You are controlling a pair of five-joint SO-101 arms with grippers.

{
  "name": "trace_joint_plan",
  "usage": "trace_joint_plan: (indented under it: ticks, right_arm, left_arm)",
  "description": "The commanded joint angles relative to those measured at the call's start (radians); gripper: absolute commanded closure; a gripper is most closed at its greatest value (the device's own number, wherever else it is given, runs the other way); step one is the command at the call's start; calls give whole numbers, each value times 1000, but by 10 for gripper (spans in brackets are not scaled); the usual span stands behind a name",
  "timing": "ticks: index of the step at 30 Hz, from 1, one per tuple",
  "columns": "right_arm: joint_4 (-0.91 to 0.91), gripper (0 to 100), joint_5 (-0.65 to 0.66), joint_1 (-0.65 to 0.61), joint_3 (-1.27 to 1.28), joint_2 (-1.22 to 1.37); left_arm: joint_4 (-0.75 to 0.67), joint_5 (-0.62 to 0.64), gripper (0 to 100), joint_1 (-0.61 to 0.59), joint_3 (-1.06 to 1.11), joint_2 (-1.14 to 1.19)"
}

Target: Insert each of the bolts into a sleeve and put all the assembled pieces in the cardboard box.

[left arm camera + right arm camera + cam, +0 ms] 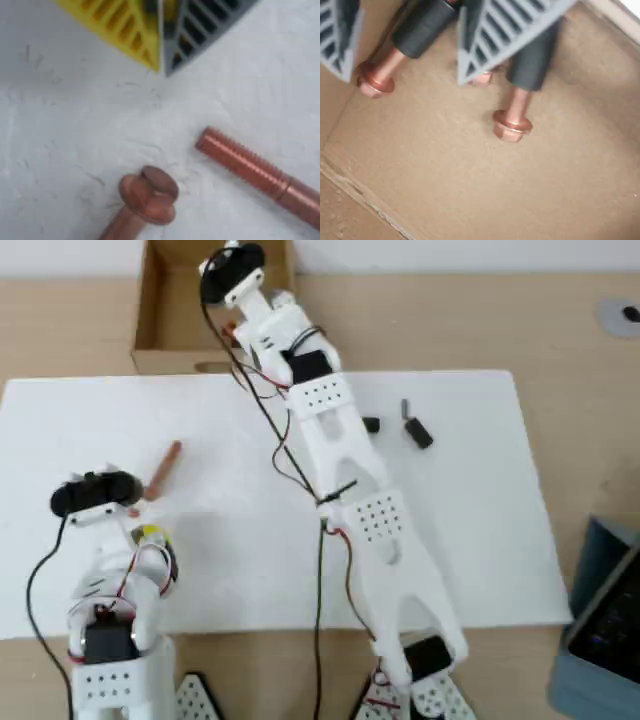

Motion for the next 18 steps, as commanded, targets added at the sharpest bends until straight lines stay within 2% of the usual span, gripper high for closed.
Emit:
trace_joint_plan:
  ticks: [1,7,18]
  right_arm:
    - [5,839,6,12,-53,-15]
    - [18,839,6,18,-58,-19]
    - [370,839,6,19,-357,-50]
  left_arm:
    - [-9,-8,1000,-3,-8,-5]
    - [-9,-8,1000,-3,-8,-5]
    - [-9,-8,1000,-3,-9,-5]
